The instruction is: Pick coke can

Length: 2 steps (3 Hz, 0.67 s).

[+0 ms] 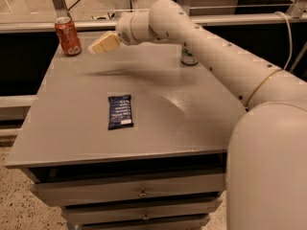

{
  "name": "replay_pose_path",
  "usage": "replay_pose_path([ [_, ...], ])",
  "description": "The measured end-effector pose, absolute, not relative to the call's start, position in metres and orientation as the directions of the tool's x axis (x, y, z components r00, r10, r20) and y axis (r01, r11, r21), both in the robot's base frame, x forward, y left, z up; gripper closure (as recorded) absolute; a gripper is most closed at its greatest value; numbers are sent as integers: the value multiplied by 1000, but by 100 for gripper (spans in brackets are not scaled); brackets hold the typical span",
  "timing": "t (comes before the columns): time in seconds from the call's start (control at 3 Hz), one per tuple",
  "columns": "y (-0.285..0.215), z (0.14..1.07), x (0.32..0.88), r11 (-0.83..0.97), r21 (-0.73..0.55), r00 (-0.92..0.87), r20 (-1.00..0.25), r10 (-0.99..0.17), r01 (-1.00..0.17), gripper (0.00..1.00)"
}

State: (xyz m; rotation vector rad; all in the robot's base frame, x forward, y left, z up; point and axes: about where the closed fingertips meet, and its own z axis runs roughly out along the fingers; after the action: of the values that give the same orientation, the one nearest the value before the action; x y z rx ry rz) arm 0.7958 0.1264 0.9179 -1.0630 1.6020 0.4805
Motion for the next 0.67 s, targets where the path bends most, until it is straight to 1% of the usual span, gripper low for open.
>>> replay_pose_path([
  [0.33,159,917,818,524,-192,6,-942,-335,-830,0],
  [0.67,192,914,828,507,-170,9,-952,-305,-845,0],
])
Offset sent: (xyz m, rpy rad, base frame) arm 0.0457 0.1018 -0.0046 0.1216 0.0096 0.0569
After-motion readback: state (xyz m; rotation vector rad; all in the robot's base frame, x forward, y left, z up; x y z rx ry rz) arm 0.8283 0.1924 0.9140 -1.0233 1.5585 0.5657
